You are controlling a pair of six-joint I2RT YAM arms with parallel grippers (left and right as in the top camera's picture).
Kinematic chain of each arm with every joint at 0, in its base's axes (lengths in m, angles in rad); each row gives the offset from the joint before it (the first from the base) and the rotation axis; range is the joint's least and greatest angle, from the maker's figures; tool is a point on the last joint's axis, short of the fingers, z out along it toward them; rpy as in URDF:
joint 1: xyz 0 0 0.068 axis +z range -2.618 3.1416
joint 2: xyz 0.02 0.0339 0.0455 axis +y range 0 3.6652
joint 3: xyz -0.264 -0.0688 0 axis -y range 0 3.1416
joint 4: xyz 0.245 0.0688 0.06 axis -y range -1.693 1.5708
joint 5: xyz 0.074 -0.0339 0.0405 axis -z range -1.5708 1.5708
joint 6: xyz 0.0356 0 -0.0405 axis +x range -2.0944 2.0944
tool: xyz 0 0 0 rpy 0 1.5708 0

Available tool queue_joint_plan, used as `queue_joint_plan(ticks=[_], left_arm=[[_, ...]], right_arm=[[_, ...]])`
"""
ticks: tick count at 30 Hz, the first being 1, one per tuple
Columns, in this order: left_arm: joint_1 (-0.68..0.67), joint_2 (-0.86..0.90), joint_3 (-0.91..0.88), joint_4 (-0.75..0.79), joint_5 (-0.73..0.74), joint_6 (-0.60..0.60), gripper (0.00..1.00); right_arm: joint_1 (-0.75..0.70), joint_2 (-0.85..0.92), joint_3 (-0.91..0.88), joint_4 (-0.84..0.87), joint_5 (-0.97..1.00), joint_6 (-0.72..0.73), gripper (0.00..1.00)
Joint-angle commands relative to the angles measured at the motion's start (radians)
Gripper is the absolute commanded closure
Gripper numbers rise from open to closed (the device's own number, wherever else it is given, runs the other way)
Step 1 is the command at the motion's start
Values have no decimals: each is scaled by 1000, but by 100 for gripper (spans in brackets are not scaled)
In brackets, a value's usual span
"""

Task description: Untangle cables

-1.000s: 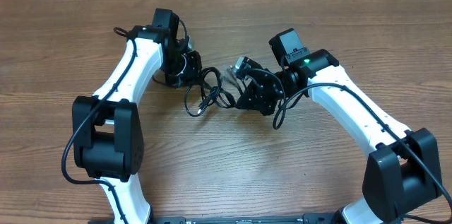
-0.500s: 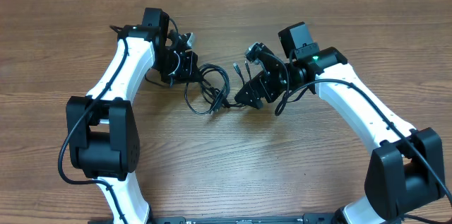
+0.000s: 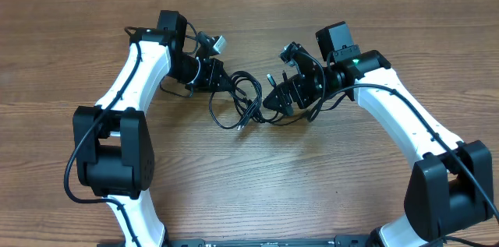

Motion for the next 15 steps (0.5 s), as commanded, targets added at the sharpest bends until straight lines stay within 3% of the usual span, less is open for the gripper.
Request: queue_joint_plan(ticks=[1, 8, 15], left_arm=[[-4, 4, 19, 2, 30, 37, 96], [-4, 4, 19, 29, -5, 93, 96], [-5, 4, 19, 51, -193, -9, 96]], right_arm=[[-3, -27, -8, 2, -71, 4, 0], [-3, -27, -8, -16, -281, 4, 0], [-2, -27, -8, -42, -385, 4, 0]])
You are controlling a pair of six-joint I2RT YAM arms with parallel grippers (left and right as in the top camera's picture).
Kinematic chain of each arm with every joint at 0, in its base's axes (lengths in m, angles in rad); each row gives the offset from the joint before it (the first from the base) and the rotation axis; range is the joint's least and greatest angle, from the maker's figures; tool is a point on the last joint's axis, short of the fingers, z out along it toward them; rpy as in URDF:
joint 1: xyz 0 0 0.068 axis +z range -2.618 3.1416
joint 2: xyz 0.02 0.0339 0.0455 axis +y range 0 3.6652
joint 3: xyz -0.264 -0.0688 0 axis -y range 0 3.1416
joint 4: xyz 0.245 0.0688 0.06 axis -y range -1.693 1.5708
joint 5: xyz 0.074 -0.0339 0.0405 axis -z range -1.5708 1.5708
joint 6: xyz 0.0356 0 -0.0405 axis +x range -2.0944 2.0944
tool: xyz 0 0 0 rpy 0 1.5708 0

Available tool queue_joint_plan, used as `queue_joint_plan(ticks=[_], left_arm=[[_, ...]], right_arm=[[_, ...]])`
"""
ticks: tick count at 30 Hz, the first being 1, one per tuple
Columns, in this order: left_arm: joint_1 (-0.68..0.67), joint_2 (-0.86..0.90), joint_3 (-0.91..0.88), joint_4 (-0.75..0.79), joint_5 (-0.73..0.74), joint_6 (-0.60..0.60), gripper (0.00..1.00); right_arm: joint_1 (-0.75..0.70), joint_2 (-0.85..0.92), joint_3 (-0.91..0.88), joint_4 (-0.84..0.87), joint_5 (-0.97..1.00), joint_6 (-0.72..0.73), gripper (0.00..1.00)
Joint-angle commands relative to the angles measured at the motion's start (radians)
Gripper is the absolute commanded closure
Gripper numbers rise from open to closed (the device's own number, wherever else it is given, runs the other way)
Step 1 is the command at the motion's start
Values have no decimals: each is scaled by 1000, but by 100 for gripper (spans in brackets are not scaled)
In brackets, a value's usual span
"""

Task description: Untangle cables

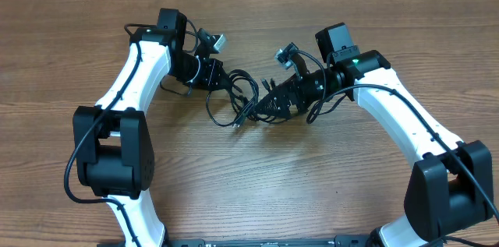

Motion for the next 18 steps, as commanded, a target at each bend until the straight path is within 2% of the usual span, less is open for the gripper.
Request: queue_joint_plan(ticks=[1, 8, 14, 18], left_arm=[[-5, 4, 19, 8, -111, -62, 96], [-9, 4, 19, 24, -108, -84, 96], [-25, 4, 19, 30, 167, 84, 96], [-27, 4, 19, 30, 285, 126, 96]], right_arm=[[-3, -27, -8, -11, -79, 2, 0], [-2, -27, -8, -29, -97, 1, 0], [-2, -27, -8, -18, -96, 1, 0], [-2, -27, -8, 2, -92, 1, 0]])
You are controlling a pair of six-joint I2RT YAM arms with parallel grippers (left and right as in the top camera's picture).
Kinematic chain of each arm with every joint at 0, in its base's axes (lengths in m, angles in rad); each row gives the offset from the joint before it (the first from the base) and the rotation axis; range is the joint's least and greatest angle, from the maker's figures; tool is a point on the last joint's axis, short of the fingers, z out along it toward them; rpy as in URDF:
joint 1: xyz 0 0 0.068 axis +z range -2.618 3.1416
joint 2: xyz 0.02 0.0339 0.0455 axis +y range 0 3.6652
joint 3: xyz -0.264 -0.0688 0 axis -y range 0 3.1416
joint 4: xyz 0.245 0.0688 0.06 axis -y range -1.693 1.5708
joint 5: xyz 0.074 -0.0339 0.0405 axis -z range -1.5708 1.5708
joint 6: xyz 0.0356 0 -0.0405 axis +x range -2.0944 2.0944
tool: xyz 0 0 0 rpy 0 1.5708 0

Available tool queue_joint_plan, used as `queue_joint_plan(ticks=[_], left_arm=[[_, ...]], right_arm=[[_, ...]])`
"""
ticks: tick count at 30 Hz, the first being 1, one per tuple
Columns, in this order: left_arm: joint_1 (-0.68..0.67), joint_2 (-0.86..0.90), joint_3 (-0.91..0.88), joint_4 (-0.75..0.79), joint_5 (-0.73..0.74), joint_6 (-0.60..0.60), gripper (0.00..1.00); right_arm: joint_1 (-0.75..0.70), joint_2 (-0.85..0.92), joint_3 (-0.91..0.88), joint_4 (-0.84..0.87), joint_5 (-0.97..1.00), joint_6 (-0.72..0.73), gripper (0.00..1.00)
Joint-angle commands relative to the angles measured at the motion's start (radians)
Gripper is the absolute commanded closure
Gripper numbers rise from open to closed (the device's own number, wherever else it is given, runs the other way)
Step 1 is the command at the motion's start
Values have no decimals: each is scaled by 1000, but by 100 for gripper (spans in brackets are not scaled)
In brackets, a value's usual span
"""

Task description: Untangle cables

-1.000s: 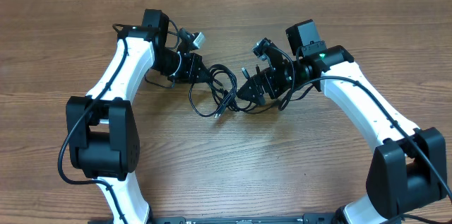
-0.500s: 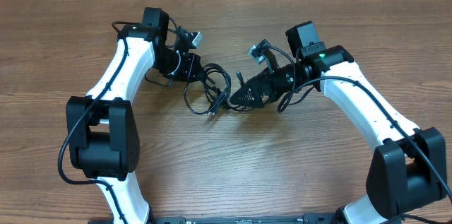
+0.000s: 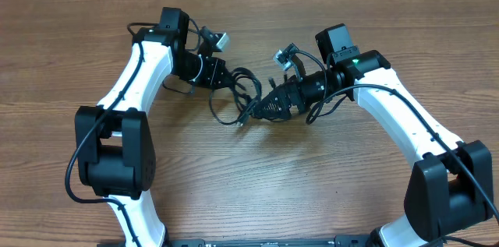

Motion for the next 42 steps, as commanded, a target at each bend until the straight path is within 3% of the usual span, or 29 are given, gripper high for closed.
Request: queue_joint_plan(ticks=[1, 3, 6, 8, 17, 27, 29, 33, 34, 36, 38, 42], left_arm=[[-10, 4, 19, 2, 211, 81, 96], [-11, 4, 19, 2, 231, 81, 96], [-11, 4, 19, 0, 234, 82, 96], [-11, 4, 19, -1, 234, 90, 96], [-12, 4, 19, -48, 317, 205, 96], [-12, 4, 19, -97, 266, 230, 96], [-13, 4, 19, -97, 273, 230, 96], [-19, 4, 19, -97, 276, 230, 96], [-21, 4, 19, -96, 276, 230, 96], [-26, 4, 19, -96, 275, 230, 96], [-27, 4, 19, -96, 270, 230, 96], [-27, 4, 19, -95, 231, 229, 96]], right_arm=[[-2, -27, -8, 20, -5, 0, 0], [-2, -27, -8, 33, 23, 0, 0], [-2, -27, -8, 48, 85, 1, 12], [-2, -27, -8, 49, 101, 1, 14], [-3, -27, -8, 85, 187, 1, 15], [-3, -27, -8, 147, 186, 0, 26], [-2, -27, -8, 151, 186, 0, 32], [-2, -27, -8, 153, 186, 0, 64], [-2, -27, -8, 153, 186, 1, 77], [-2, -27, -8, 153, 186, 1, 88], [-2, -27, -8, 153, 186, 1, 96], [-2, -27, -8, 149, 186, 4, 96]])
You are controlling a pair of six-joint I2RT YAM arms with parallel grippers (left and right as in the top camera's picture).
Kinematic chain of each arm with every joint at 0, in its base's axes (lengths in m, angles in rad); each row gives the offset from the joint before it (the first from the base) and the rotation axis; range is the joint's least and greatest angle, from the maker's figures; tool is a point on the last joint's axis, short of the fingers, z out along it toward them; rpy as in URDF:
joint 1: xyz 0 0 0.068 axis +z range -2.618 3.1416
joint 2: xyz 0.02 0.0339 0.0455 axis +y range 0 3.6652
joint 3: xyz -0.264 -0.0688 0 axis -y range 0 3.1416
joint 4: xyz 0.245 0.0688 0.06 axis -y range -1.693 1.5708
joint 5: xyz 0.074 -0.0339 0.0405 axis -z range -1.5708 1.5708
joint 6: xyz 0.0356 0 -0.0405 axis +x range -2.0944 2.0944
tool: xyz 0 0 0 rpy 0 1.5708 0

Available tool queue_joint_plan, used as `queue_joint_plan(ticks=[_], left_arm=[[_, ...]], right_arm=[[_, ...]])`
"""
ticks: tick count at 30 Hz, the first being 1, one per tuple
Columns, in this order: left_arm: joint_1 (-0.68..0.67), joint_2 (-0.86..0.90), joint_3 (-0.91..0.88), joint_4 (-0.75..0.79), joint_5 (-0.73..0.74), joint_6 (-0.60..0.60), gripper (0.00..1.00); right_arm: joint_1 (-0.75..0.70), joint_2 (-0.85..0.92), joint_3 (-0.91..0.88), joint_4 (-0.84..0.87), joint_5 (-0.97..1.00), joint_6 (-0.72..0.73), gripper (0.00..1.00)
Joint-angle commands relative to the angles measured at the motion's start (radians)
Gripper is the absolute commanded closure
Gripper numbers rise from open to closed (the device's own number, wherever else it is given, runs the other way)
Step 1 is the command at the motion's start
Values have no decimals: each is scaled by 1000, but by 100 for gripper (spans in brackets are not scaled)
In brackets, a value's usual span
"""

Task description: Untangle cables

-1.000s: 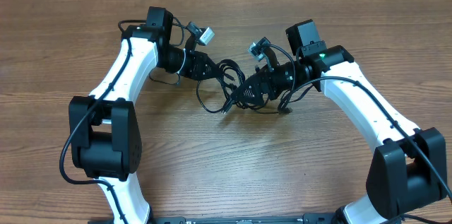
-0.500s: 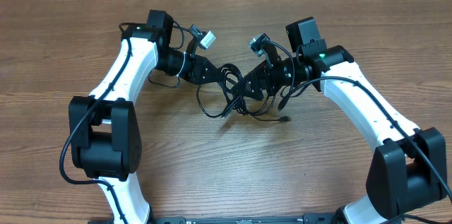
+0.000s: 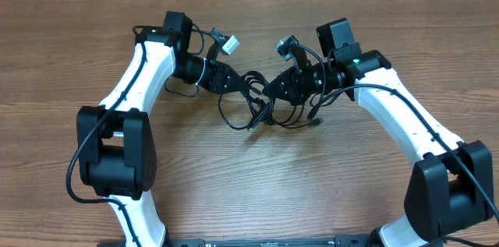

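A tangle of thin black cables [image 3: 253, 107] lies on the wooden table between the two arms, with loops hanging toward the front and a loose plug end [image 3: 314, 122] on the right. My left gripper [image 3: 236, 81] reaches in from the left and is shut on the cable bundle's left side. My right gripper [image 3: 273, 89] comes in from the right and is shut on the bundle's right side. The two grippers are close together, with the cables drawn up between them. Exact finger gaps are hard to make out against the black cables.
The wooden table [image 3: 312, 192] stretches all around the tangle. The white left arm [image 3: 140, 75] and white right arm [image 3: 398, 118] flank the work area. Their black bases stand at the front left and front right.
My right gripper has drawn back to the right and slightly up with cable in it. The left gripper has shifted right toward the middle. The loops have spread and a plug end now trails on the right.
At first the right gripper was apart from the tangle while the left one held its left side. The right gripper then stood further left, at the bundle. Now both hold the cables and the bundle is shifted right and pulled looser.
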Motion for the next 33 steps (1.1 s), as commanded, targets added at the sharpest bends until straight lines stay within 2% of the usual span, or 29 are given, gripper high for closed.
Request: queue_joint_plan(ticks=[1, 4, 8, 11, 19, 25, 33], left_arm=[[-13, 4, 19, -1, -28, 12, 96], [-13, 4, 19, 0, -158, -64, 96], [-13, 4, 19, 0, -427, -245, 96], [-13, 4, 19, -2, -529, -325, 96], [-13, 4, 19, -7, -557, -354, 96], [-13, 4, 19, -39, -557, -291, 96], [-13, 4, 19, -60, -558, -261, 95]], right_arm=[[-2, -26, -8, 0, -2, -5, 96], [-3, -26, -8, -4, 0, -5, 96], [-3, -26, -8, -3, 34, 21, 96], [-3, -26, -8, -4, 101, 66, 96], [-3, -26, -8, -3, 264, 134, 96], [-3, -26, -8, 8, 427, 220, 96], [-3, -26, -8, 11, 542, 230, 96]])
